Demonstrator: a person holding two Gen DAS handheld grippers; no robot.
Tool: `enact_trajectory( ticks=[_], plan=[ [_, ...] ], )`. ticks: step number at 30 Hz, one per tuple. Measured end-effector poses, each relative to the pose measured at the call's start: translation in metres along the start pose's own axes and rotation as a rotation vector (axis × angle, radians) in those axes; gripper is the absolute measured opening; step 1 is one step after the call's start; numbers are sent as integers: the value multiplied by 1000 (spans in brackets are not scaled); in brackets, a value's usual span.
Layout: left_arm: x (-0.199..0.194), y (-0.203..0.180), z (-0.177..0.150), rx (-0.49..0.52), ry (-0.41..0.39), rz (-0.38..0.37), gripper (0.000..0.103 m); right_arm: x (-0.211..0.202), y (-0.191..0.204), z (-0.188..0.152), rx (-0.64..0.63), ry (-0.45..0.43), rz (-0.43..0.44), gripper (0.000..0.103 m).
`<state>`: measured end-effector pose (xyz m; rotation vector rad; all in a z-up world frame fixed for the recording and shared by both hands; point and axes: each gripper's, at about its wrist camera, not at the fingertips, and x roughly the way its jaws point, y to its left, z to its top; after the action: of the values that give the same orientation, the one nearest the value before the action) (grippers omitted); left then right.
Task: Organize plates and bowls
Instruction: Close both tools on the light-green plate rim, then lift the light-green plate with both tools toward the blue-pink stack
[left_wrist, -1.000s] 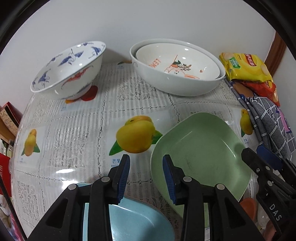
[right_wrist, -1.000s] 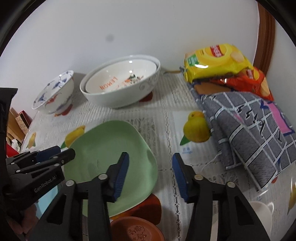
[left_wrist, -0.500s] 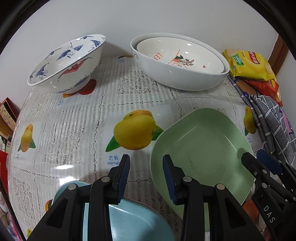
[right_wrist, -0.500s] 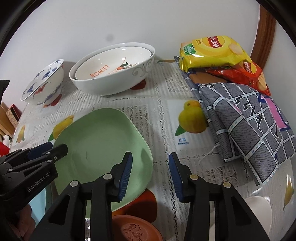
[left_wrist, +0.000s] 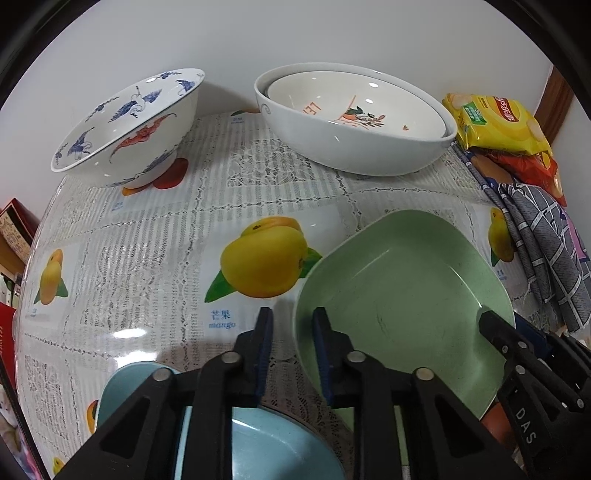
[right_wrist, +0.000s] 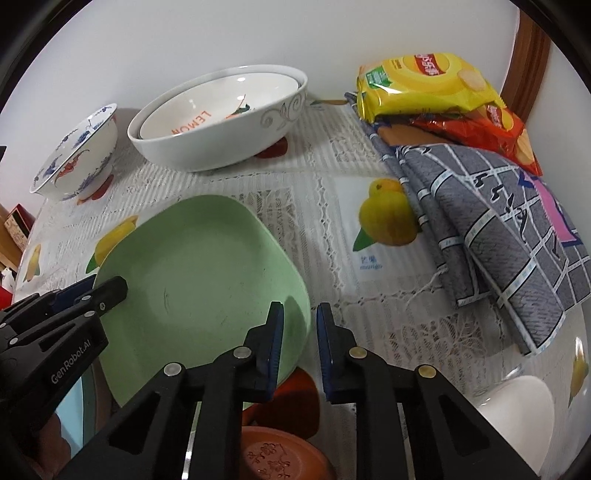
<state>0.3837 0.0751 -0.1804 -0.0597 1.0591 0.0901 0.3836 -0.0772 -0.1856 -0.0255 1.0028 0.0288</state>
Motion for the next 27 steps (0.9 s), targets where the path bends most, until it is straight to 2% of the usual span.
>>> enact_trajectory(
  ticks=[4,13,27],
  plan=[
    [-1,-4,-2,14,-7,-4,12,4,0,-2,9,-2,-10,12],
    [-9,1,-2,-3,-27,-26,9,0,-4,-2,45,-35,29,8],
    [-42,12,2,-29,-73,-59,9,-35,-8,3,90,-139,97,7]
  ],
)
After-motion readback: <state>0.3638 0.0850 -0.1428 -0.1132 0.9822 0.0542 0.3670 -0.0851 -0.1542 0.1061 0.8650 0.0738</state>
